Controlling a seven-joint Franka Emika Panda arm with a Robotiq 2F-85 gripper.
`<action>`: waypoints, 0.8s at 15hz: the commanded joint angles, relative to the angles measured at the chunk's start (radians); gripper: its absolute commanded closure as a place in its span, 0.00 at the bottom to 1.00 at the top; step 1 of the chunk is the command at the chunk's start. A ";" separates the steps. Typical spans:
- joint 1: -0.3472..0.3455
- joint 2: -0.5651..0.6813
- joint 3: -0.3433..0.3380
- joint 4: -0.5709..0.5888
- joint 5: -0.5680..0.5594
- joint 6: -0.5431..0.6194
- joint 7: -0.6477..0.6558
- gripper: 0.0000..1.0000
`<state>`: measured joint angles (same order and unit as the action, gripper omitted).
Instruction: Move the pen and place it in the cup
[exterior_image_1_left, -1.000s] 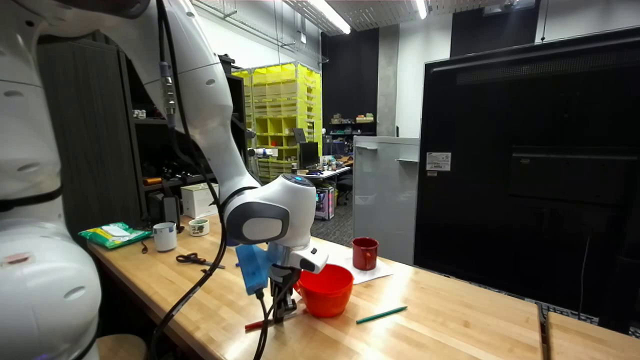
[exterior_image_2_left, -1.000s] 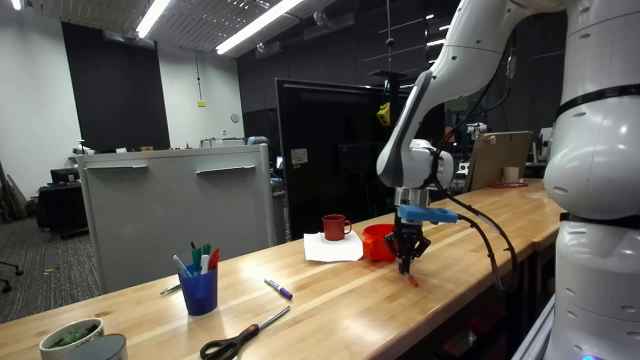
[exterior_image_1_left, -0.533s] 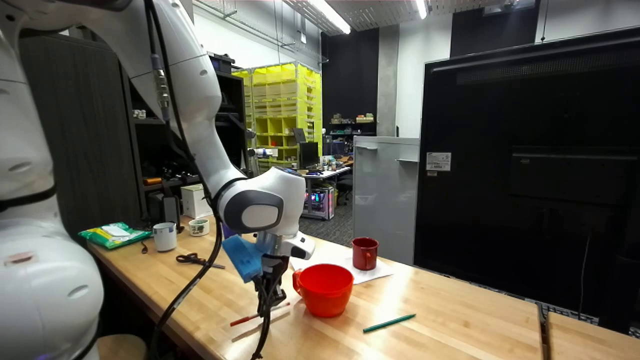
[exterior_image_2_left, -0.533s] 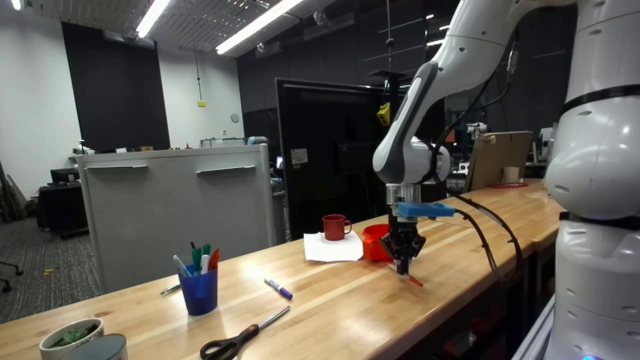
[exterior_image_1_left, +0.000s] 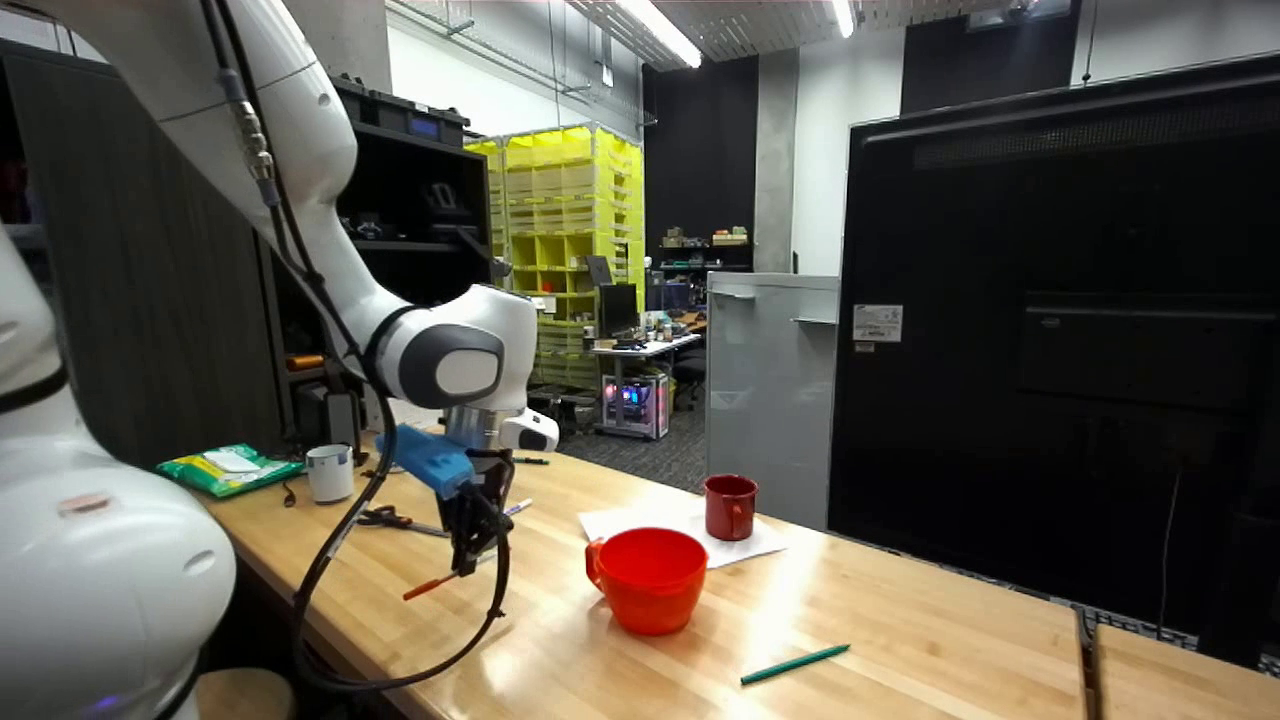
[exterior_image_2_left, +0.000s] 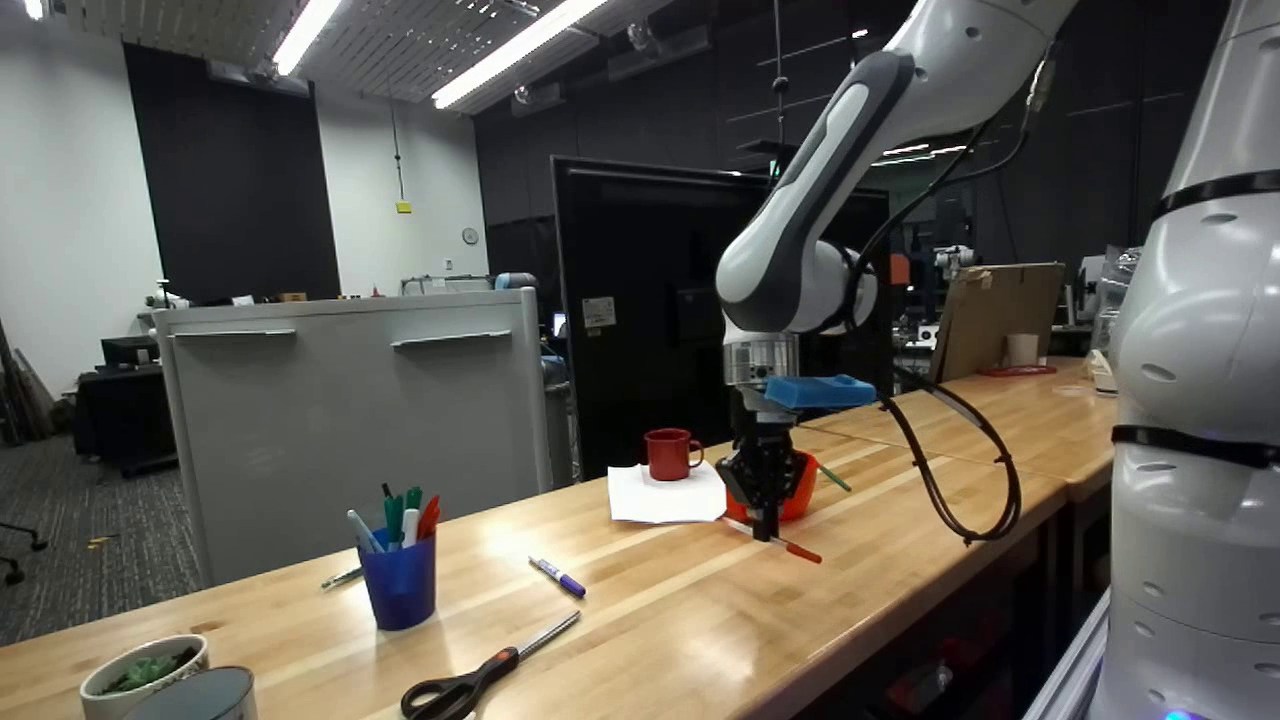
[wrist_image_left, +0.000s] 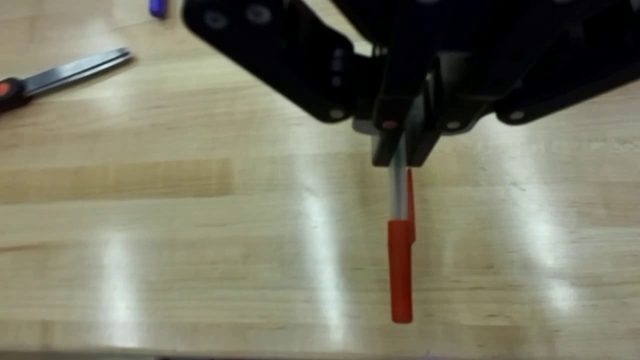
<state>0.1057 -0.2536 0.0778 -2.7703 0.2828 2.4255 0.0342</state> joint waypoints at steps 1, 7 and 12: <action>0.098 -0.110 0.069 -0.021 0.024 -0.066 0.028 0.98; 0.246 -0.150 0.219 0.041 0.014 -0.107 0.148 0.98; 0.263 -0.099 0.337 0.126 -0.045 -0.018 0.306 0.98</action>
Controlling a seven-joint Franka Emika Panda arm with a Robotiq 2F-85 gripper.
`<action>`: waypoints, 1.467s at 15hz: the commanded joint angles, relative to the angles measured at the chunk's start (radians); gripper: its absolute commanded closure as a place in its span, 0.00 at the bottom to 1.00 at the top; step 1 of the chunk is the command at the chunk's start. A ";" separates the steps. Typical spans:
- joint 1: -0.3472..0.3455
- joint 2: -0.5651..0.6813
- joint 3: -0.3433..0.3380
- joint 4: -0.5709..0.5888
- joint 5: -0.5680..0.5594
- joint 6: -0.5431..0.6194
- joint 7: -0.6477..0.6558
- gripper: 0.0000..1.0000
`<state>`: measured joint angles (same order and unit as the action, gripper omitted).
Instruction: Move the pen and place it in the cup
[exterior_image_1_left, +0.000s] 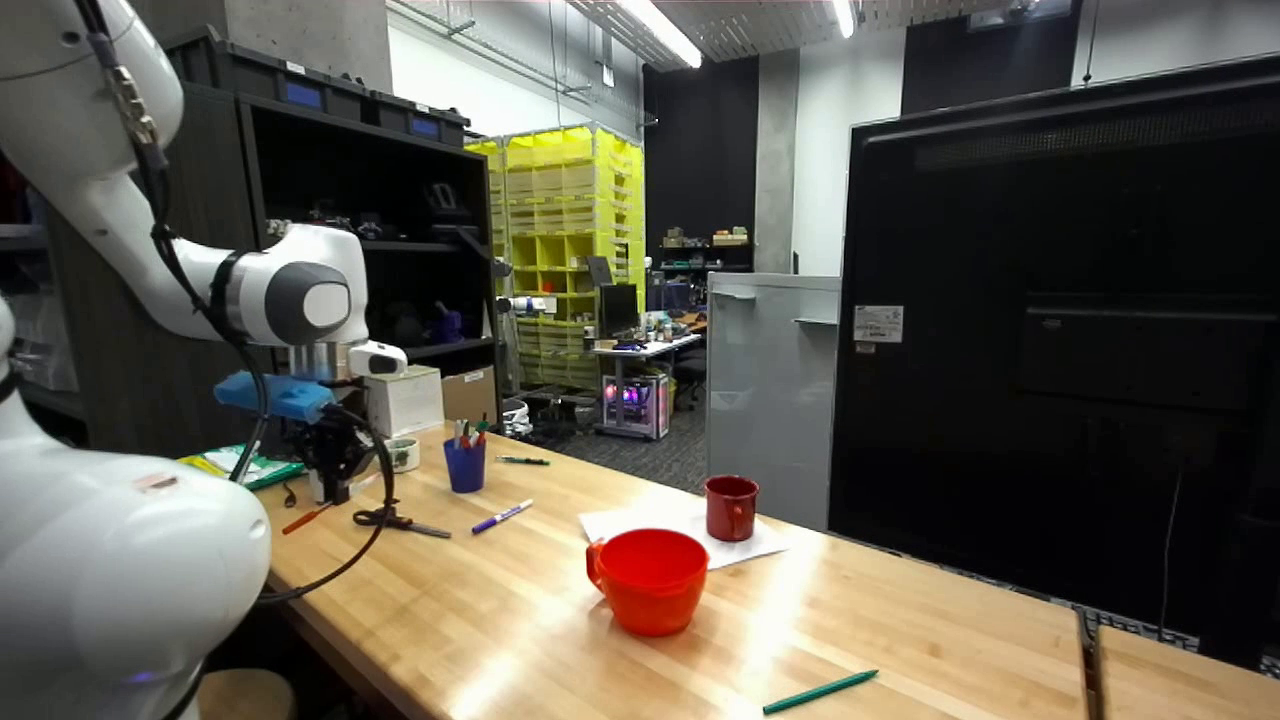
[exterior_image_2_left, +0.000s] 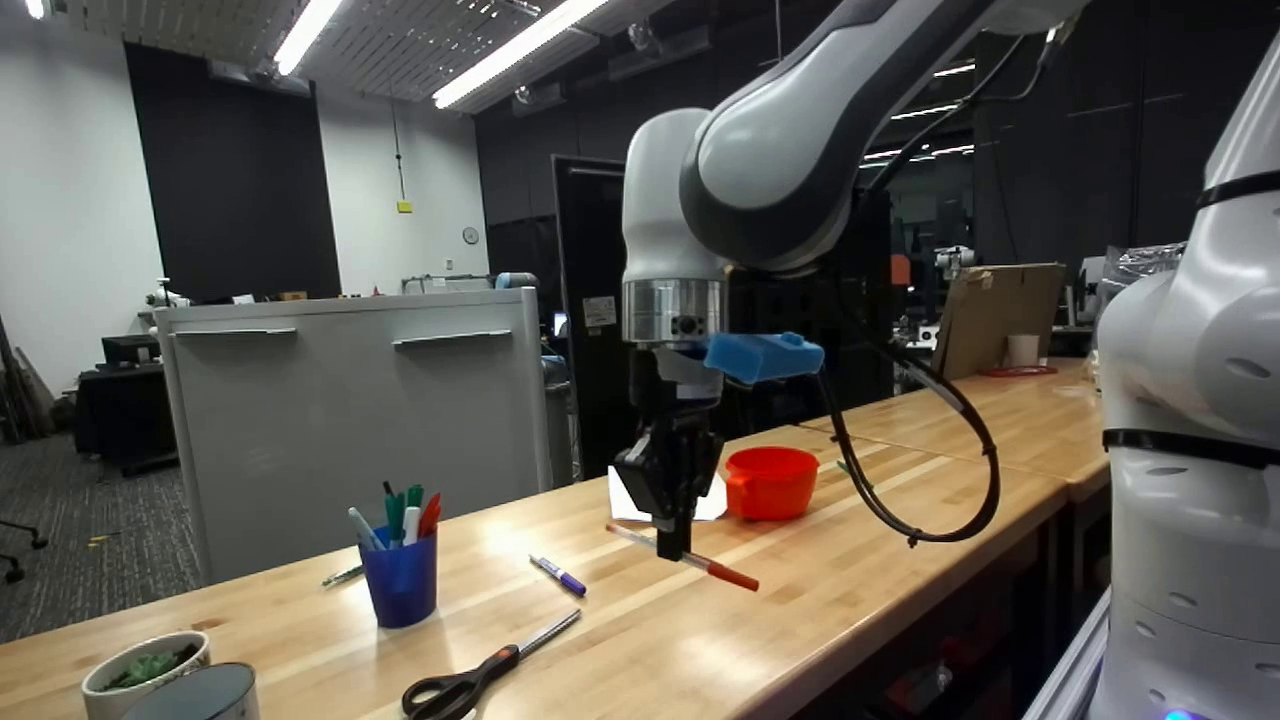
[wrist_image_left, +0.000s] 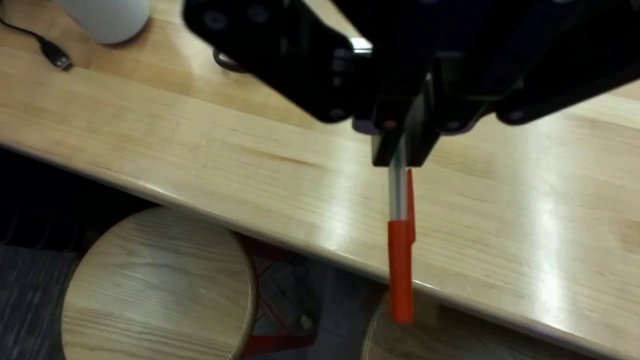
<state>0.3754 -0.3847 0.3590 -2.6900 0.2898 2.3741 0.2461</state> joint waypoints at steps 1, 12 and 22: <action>-0.015 0.044 0.078 0.061 -0.081 0.043 0.127 0.98; -0.022 0.099 0.119 0.087 -0.215 0.047 0.267 0.90; -0.022 0.102 0.118 0.087 -0.214 0.047 0.267 0.90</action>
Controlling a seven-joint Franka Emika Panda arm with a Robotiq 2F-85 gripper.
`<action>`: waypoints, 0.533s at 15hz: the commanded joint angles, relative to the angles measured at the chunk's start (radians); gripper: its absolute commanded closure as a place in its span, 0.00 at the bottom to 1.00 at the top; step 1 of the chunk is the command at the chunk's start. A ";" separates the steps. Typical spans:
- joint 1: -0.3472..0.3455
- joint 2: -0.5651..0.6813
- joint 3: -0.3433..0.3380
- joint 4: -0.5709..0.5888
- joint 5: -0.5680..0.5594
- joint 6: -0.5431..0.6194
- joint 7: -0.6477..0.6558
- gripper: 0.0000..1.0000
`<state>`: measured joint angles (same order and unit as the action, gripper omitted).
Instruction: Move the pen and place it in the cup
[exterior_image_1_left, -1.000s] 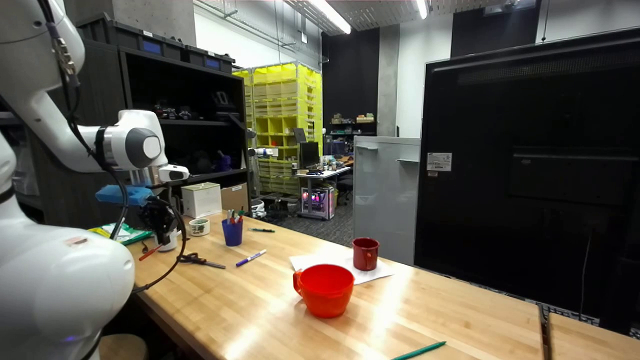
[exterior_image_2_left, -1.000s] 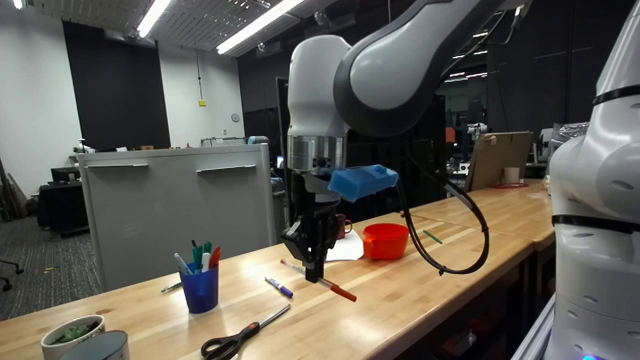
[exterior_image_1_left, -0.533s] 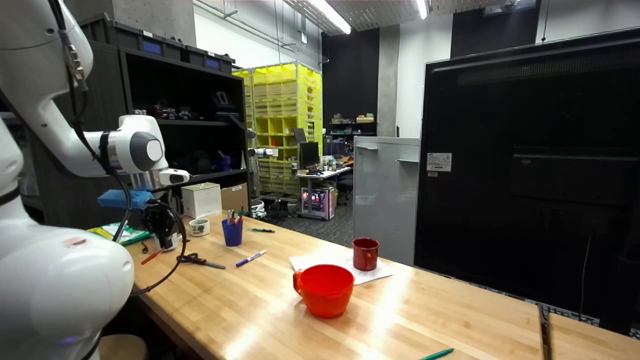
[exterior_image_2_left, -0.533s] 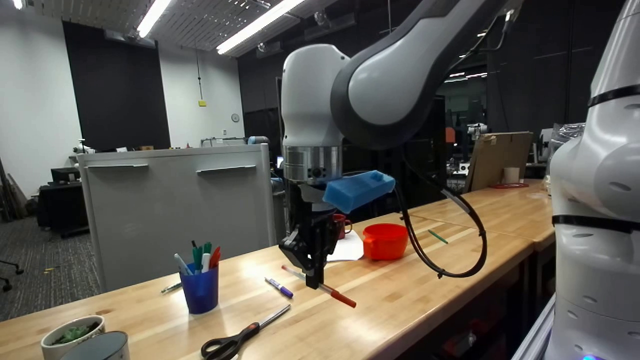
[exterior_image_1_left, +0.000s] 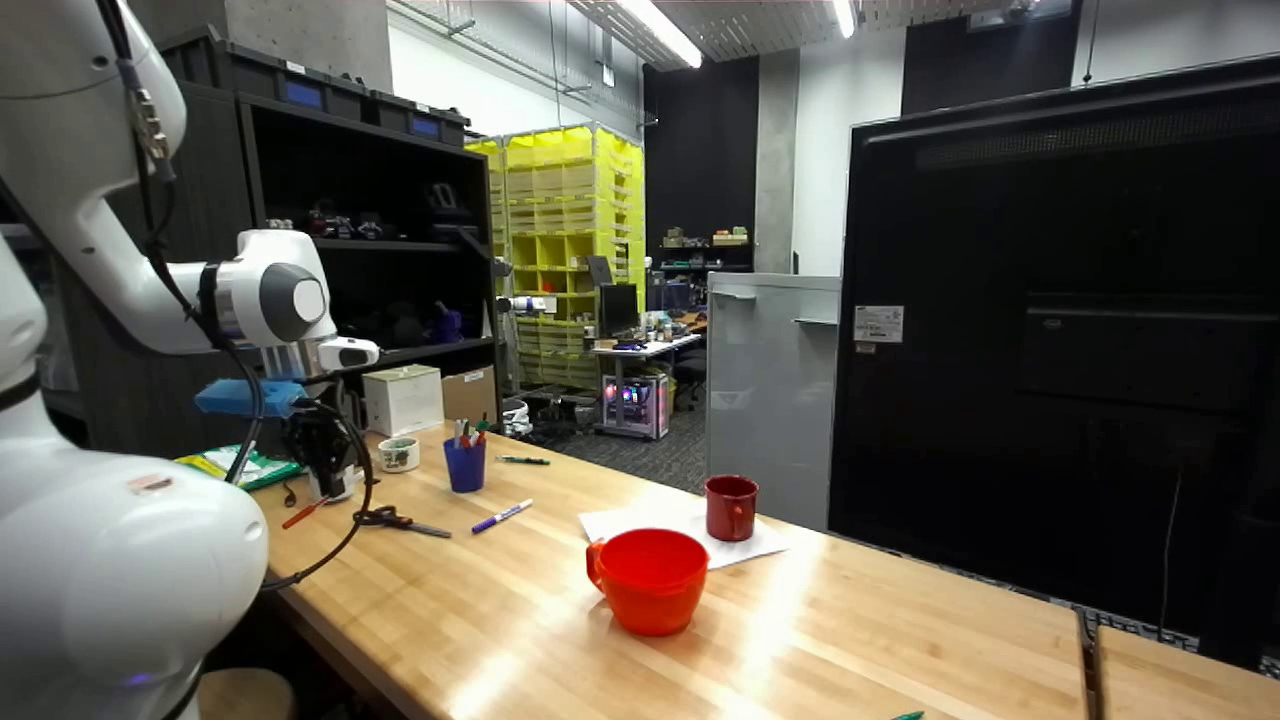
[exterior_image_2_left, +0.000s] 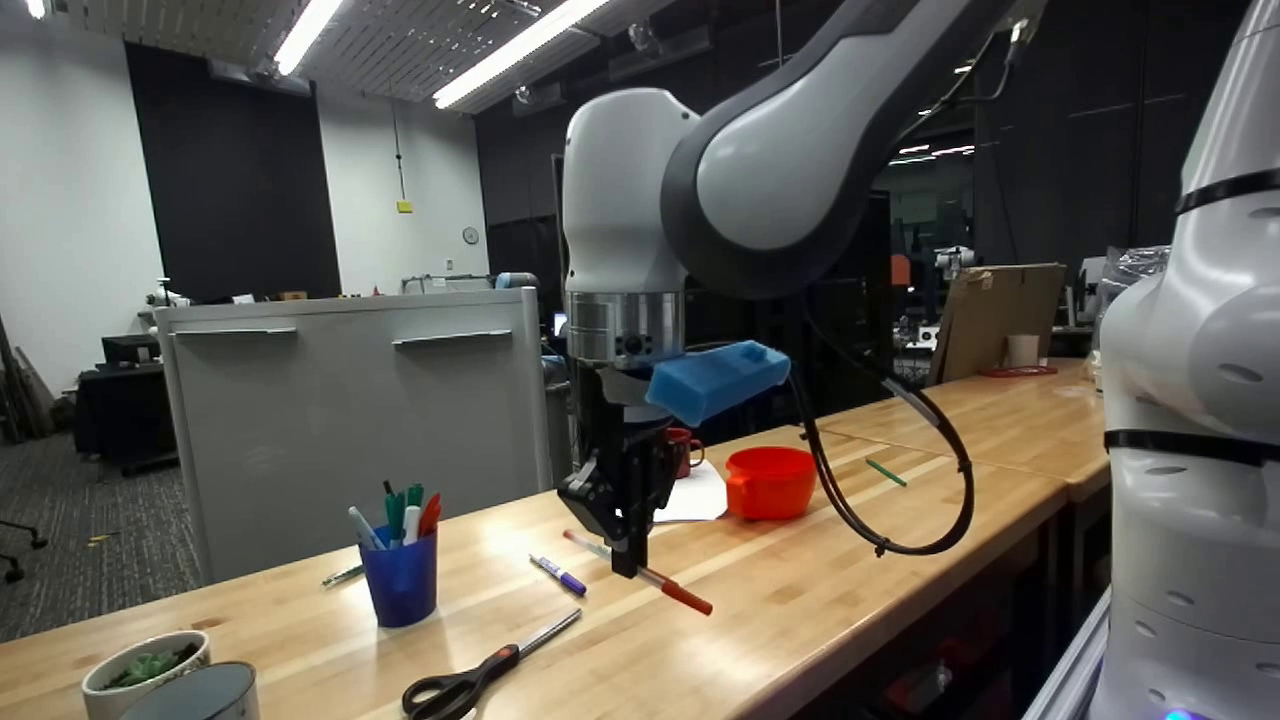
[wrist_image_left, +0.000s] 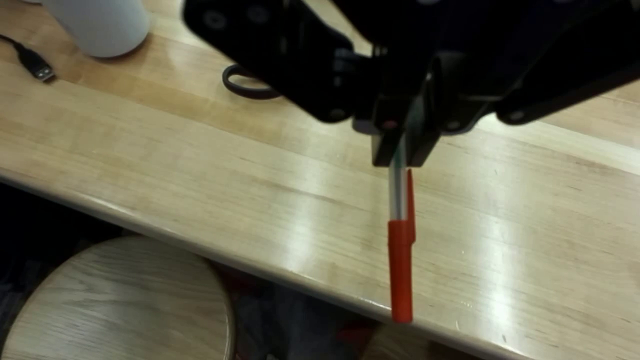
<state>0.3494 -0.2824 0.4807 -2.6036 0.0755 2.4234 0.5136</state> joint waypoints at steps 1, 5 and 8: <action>0.004 -0.001 -0.004 0.001 0.000 -0.002 -0.001 0.90; 0.010 0.030 -0.015 0.040 0.005 -0.011 -0.055 0.98; 0.012 0.055 -0.010 0.082 -0.020 -0.023 -0.101 0.98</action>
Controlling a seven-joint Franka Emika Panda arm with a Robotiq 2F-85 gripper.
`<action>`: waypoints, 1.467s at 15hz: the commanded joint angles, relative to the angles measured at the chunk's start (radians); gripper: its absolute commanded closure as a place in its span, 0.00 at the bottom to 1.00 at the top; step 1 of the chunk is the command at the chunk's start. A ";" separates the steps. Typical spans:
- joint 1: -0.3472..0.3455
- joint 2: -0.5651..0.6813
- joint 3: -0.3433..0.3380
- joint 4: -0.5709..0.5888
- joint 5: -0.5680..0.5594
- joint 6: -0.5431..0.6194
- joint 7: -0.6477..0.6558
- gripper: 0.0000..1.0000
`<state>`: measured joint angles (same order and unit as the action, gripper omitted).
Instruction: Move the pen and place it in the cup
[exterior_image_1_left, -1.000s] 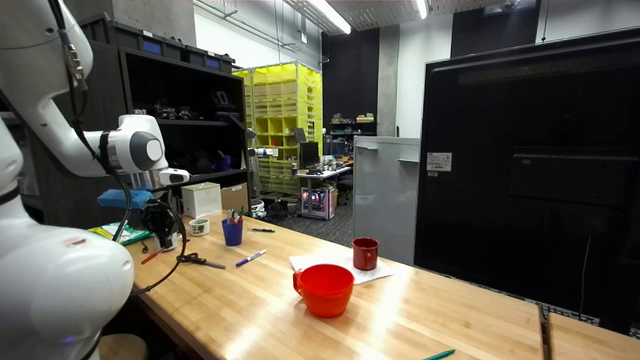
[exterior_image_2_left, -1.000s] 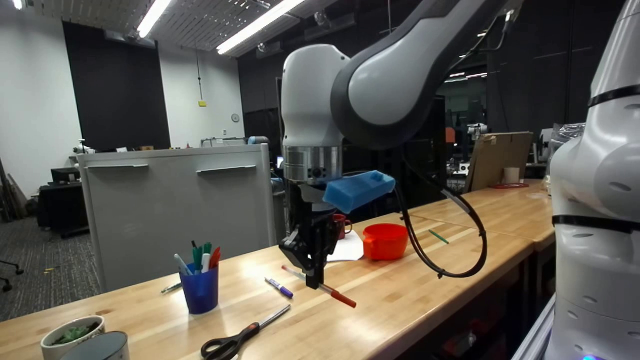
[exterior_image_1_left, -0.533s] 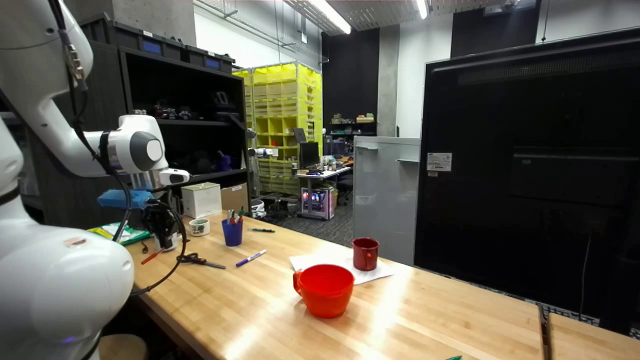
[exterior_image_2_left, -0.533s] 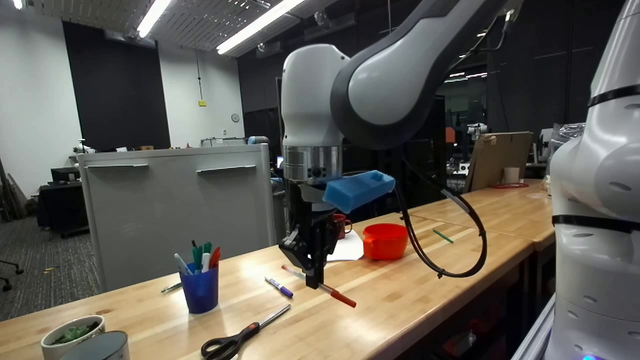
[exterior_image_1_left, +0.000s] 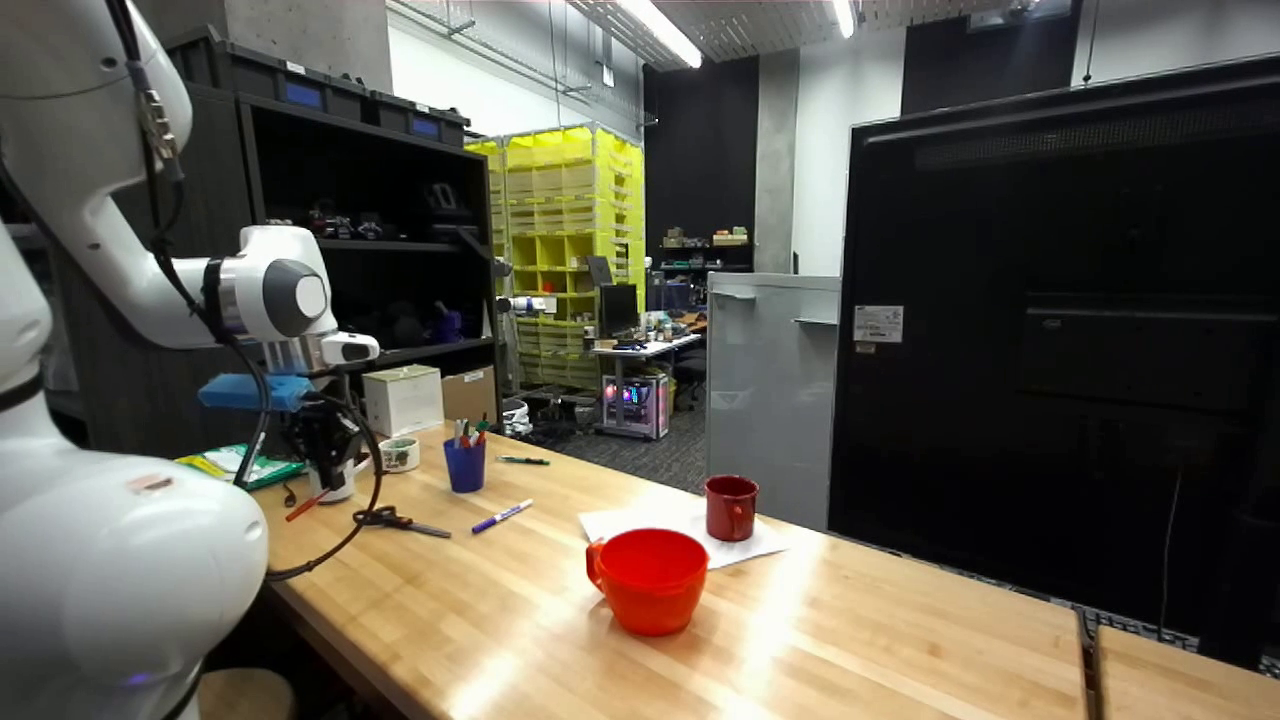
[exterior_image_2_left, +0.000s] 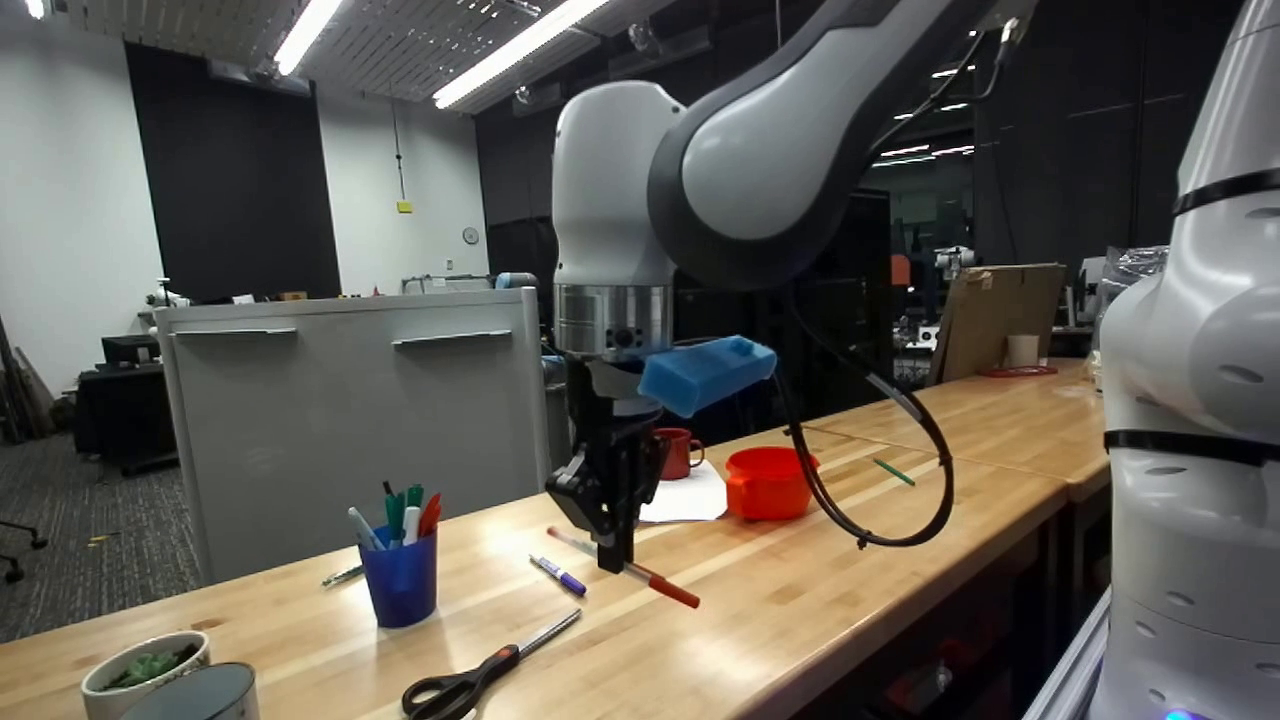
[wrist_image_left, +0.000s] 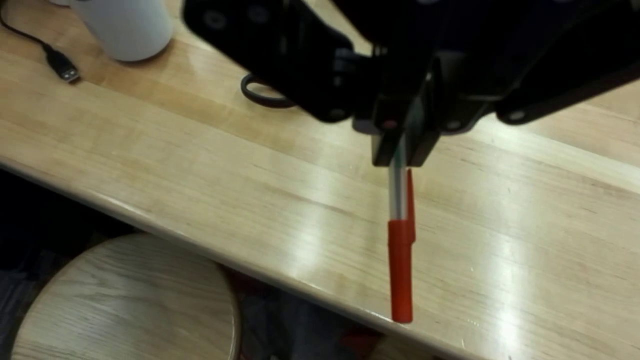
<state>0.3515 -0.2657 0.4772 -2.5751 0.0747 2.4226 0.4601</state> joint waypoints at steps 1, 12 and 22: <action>0.010 0.049 -0.007 0.070 -0.023 -0.028 -0.068 0.98; 0.000 0.255 -0.006 0.410 -0.251 -0.136 -0.115 0.98; 0.043 0.359 -0.061 0.535 -0.327 -0.129 -0.119 0.90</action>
<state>0.3692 0.0944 0.4422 -2.0426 -0.2563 2.2948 0.3448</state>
